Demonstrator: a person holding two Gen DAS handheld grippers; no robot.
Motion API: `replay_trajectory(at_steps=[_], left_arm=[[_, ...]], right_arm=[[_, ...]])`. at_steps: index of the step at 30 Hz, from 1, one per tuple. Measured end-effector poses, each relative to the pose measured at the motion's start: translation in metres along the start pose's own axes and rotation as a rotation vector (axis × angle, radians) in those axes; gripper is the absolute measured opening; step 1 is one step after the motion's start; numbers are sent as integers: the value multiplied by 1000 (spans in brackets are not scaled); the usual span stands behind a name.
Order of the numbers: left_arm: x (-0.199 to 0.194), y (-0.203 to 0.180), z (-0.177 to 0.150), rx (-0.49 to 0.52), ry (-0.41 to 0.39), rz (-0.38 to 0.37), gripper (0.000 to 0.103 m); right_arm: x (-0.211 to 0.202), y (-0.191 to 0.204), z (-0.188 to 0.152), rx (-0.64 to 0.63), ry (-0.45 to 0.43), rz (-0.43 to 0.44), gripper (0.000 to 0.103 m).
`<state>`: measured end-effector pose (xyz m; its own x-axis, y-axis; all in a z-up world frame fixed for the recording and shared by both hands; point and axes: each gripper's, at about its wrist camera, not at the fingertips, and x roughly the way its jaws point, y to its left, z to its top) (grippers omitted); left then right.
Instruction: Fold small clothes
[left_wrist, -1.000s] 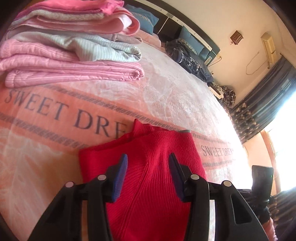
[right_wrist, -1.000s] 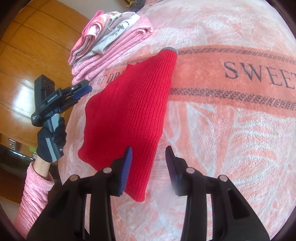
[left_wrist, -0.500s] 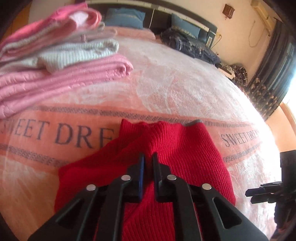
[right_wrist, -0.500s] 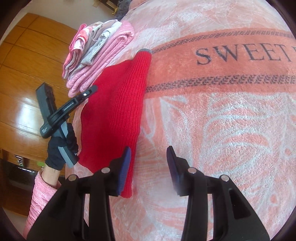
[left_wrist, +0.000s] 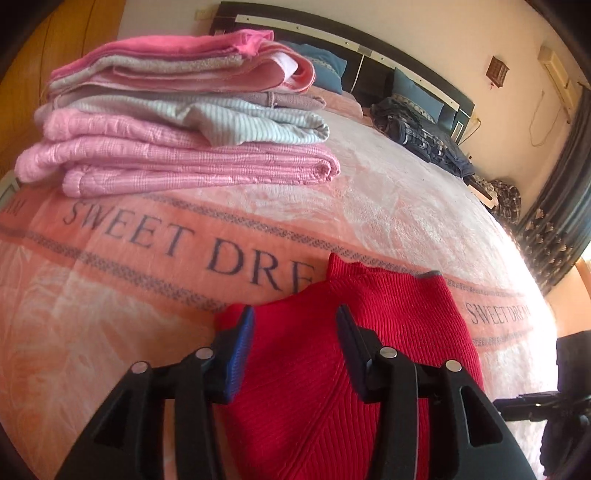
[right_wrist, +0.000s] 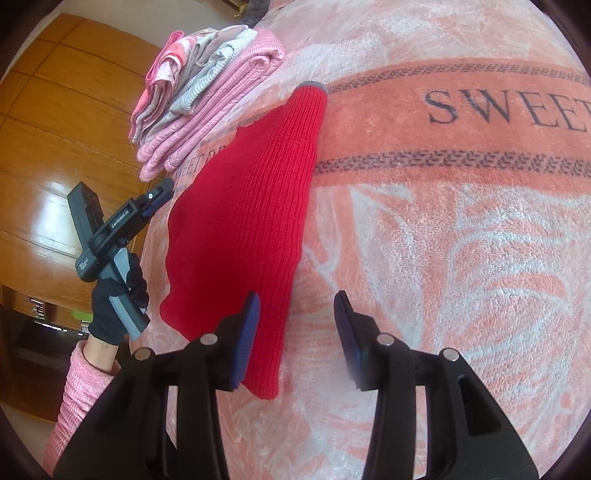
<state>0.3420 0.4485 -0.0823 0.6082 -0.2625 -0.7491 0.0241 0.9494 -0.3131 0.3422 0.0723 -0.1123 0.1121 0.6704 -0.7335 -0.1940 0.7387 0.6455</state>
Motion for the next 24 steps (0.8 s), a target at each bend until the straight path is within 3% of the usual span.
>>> replay_trajectory(at_steps=[5,9,16,20,24], left_arm=[[-12,30,-35,-67,98,-33,47],[-16,55,-46,-189,156,-146,52],[11,65,-48,-276,249,-323,55],[31,65,-47,-301,290,-337,63],[43,70,-43,-347,286,-403,67]], right_arm=[[3,7,5,-7,0,-2,46],[11,15,9,-24,10,-6,47],[27,20,15,-27,24,-9,53],[35,19,18,-19,33,-4,55],[41,16,23,-9,37,9,56]])
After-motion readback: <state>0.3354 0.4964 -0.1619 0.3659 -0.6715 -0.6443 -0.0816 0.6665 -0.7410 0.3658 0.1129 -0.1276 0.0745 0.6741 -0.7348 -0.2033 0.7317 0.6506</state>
